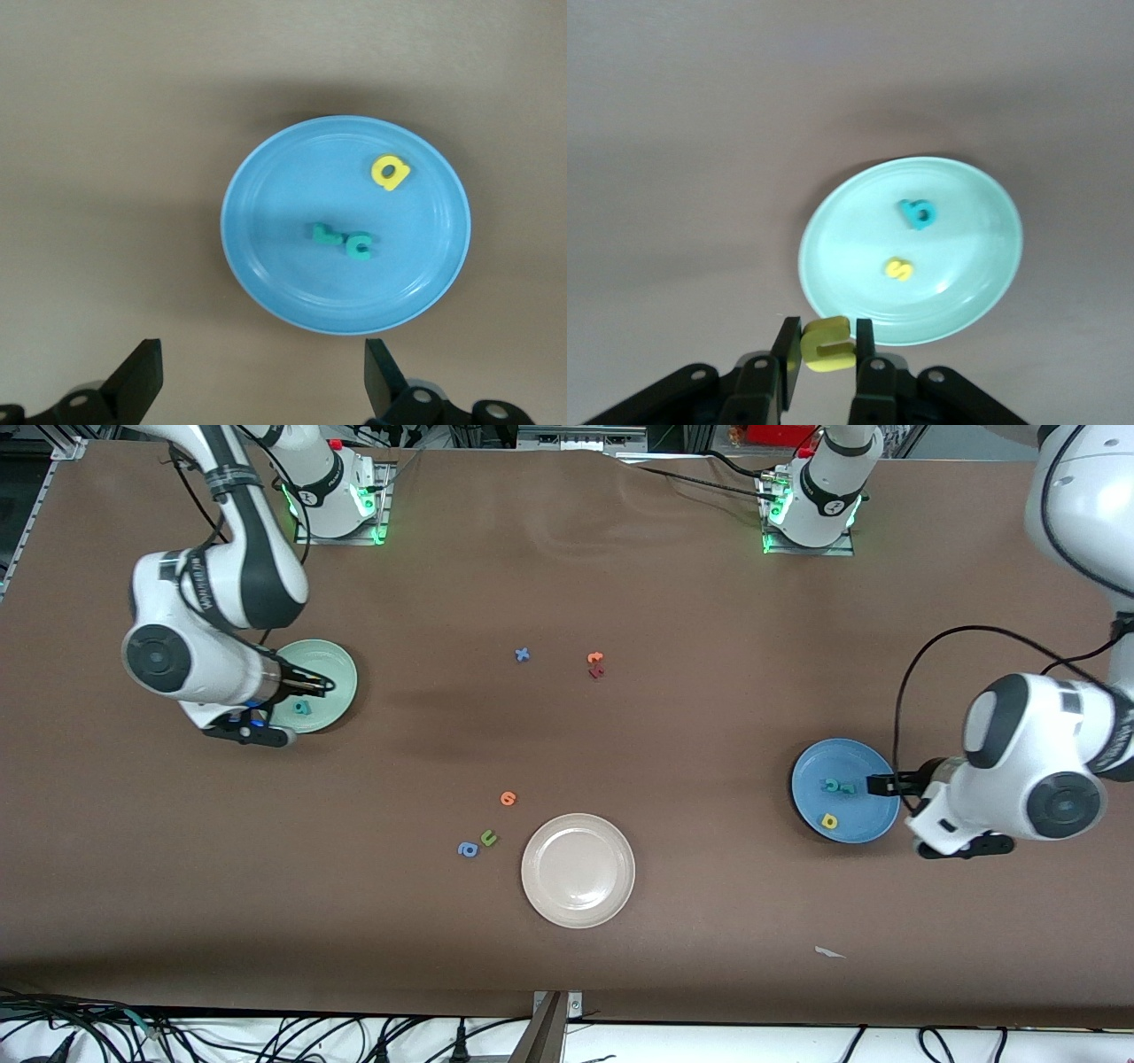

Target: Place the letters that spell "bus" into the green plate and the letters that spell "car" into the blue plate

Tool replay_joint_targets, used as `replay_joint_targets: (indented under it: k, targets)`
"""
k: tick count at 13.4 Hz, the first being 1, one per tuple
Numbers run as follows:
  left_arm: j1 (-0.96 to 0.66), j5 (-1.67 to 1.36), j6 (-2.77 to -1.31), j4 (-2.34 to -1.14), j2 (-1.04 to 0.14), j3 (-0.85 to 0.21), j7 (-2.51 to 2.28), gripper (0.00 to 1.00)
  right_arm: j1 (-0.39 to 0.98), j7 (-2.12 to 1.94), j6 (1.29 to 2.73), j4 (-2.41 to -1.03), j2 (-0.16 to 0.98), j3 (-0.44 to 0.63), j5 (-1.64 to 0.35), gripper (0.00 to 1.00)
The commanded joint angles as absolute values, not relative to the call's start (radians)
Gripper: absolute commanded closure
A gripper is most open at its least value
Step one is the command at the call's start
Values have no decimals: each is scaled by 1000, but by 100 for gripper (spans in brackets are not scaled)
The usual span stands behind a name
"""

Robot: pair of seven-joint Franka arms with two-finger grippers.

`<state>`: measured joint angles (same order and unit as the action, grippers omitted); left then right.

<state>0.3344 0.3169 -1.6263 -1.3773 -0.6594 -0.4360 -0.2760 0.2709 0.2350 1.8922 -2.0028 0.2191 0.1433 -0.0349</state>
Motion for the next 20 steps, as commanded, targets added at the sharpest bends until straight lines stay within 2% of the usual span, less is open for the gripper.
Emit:
replay_joint_targets:
  k: [1, 3, 7, 9, 14, 15, 17, 18, 20]
  targets:
    - [280, 177, -1631, -1509, -482, -294, -174, 0, 273, 115, 1878, -2040, 201, 208, -37, 81]
    - [204, 65, -1631, -1570, -386, -154, -39, 0, 273, 84, 1894, -2074, 201, 232, -37, 81]
    - [62, -3, -1620, -1625, -197, 12, 0, 0, 272, 77, 2029, -2187, 202, 238, -38, 81]
    - [29, -20, -1615, -1614, -146, 38, -3, 0, 268, 51, 2110, -2235, 216, 247, -38, 80]
    - [-9, -12, -1621, -1592, -81, 34, -14, 0, 253, -38, 2132, -2240, 276, 287, -43, 79]
    - [-9, -11, -1620, -1592, -75, 34, -12, 0, 253, -38, 2141, -2240, 285, 287, -44, 73]
    - [-8, -11, -1615, -1592, -71, 32, -14, 0, 253, -35, 2141, -2235, 284, 287, -46, 17]
    - [-8, -11, -1612, -1591, -69, 31, -14, 0, 253, -34, 2132, -2229, 273, 287, -46, 2]
    - [-6, -11, -1602, -1591, -68, 31, -12, 0, 253, -28, 2097, -2197, 236, 287, -46, 1]
